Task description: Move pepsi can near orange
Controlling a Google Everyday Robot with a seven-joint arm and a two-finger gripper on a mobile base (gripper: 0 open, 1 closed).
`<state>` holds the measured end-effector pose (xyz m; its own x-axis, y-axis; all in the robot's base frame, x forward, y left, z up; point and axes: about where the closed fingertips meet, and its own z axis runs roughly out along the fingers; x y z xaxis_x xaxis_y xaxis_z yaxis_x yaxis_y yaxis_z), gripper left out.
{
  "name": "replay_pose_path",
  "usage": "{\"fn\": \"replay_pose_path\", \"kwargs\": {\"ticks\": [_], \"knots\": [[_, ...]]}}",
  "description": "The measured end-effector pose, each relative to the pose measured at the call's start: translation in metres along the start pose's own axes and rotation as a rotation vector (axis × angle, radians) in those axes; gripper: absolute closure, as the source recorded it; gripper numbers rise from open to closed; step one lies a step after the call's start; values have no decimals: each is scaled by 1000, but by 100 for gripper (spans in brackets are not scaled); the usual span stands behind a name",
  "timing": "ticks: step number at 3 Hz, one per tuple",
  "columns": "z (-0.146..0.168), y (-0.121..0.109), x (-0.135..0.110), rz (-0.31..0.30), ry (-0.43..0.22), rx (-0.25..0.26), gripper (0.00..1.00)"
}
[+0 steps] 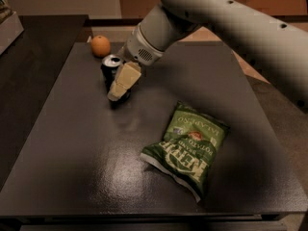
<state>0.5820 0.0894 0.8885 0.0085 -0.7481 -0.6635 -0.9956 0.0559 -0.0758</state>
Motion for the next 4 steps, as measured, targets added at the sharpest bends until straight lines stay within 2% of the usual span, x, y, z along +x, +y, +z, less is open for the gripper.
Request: {"fn": "replay_pose_path", "kwargs": {"ticks": [1, 2, 3, 4], "knots": [[0, -1, -5, -6, -10, -4, 40], [-5, -9, -8, 3, -14, 20, 63], [-17, -31, -10, 39, -14, 76, 87], [-29, -60, -15, 72, -25, 141, 100]]}}
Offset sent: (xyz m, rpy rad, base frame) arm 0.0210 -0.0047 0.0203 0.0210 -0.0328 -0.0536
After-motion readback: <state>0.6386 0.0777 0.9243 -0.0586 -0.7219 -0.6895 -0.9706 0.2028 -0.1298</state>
